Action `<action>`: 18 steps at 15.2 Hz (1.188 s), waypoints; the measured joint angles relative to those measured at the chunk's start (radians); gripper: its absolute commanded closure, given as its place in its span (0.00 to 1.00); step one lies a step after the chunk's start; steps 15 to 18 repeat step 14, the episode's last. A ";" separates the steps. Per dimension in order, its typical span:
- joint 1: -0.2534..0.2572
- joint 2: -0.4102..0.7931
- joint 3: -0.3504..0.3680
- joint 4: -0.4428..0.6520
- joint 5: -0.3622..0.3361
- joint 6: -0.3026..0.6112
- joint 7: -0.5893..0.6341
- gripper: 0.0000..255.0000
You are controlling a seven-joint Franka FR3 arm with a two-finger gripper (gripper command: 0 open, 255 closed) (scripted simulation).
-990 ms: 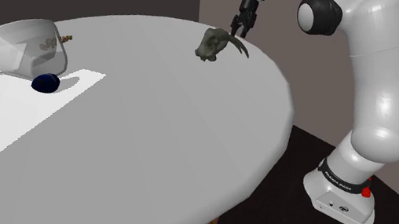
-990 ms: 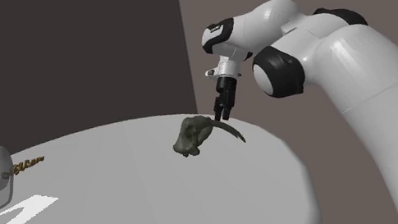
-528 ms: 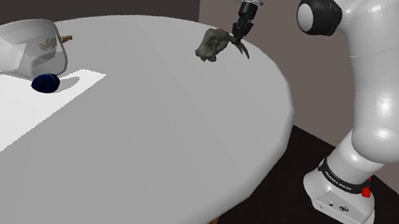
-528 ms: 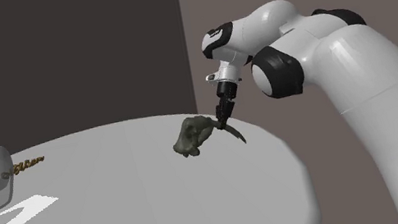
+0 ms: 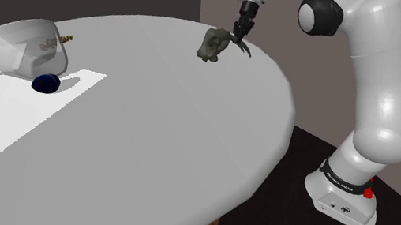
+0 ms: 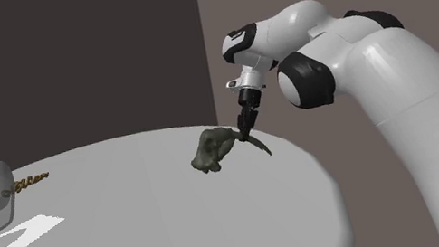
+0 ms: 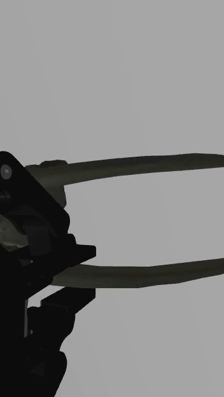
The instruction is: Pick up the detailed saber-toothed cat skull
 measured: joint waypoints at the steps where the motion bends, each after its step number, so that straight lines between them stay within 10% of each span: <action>1: -0.002 -0.001 0.000 0.009 0.000 -0.009 0.005 1.00; 18: -0.083 0.037 0.021 0.250 0.038 -0.176 0.096 1.00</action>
